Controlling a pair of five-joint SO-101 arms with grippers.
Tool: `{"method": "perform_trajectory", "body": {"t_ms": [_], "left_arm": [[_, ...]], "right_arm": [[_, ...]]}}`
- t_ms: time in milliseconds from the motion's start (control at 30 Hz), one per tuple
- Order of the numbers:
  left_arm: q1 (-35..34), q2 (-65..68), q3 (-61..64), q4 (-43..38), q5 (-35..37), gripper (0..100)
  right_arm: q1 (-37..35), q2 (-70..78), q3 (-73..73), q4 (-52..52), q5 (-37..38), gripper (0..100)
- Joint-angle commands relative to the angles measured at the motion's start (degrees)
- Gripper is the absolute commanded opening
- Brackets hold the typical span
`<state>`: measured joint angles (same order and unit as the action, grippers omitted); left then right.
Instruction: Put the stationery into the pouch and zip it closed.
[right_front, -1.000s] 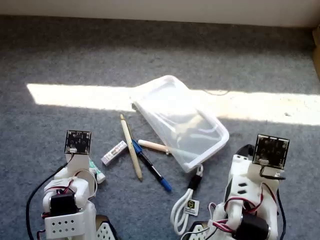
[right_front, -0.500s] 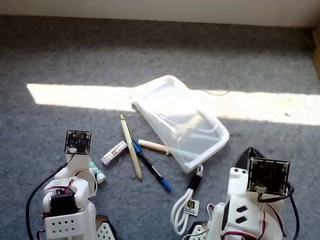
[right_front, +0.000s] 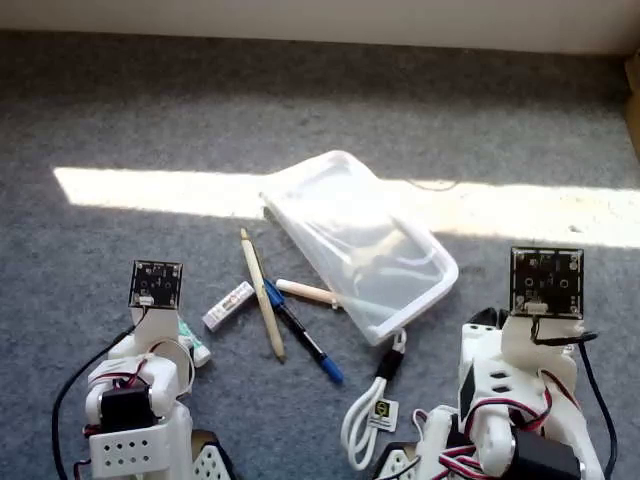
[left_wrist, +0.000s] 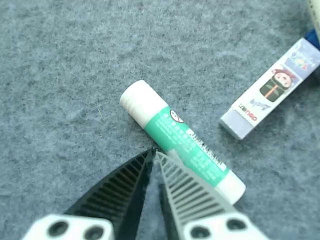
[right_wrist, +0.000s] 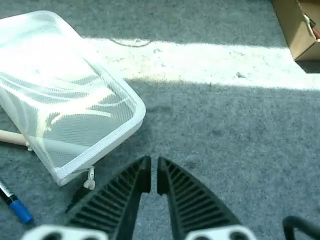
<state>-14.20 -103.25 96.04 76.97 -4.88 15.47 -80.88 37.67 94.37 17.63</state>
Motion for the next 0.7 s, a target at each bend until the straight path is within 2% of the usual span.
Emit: {"method": "perform_trajectory", "body": {"t_ms": [0, 167, 367, 533, 667], "left_arm": [[0.48, -0.4, 1.1, 0.18, -0.26, 1], [0.48, -0.4, 1.1, 0.18, -0.26, 1], [0.48, -0.4, 1.1, 0.18, -0.26, 1], [0.48, -0.4, 1.1, 0.18, -0.26, 1], [0.48, -0.4, 1.1, 0.18, -0.26, 1]], "right_arm": [[-0.4, 2.59, -2.86, 1.45, 0.26, 13.4], [-4.88, 5.76, 1.8, 1.71, -0.26, 14.7], [-16.66, 16.04, 6.29, 0.92, -9.58, 14.7], [-23.16, 21.93, 7.43, -4.26, -18.99, 14.7], [-26.15, 22.55, 13.41, -11.21, -20.4, 14.8]]}}
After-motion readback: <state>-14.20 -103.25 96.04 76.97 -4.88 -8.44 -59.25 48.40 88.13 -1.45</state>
